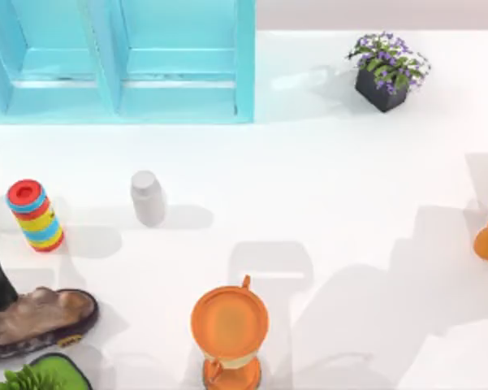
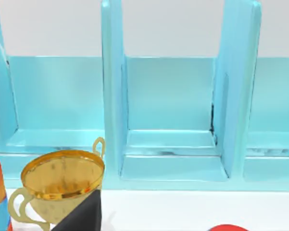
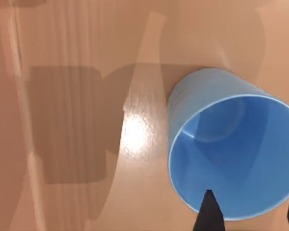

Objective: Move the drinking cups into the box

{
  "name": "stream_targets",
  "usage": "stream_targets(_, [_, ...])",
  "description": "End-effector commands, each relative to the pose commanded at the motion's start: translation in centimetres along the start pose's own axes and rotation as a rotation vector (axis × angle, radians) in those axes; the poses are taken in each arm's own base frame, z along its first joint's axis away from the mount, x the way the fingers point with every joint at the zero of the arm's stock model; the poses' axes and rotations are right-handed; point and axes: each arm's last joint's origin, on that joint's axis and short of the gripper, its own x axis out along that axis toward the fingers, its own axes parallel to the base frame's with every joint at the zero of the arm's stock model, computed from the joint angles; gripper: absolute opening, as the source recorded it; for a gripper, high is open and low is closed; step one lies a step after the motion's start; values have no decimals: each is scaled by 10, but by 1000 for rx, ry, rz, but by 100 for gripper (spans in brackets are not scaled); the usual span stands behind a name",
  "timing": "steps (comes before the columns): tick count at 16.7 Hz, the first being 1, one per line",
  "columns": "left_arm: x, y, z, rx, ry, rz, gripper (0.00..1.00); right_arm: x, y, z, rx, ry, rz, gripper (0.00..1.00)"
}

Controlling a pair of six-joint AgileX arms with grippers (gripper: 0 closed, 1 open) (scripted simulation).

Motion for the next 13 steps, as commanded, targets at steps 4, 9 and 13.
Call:
stream_targets(4, [0,0,0,0,0,0,100,0,0,0,0,0,0,90])
stream_targets(9, [0,0,0,0,0,0,100,0,0,0,0,0,0,100])
stream_targets(13, [0,0,0,0,0,0,100,0,0,0,0,0,0,100])
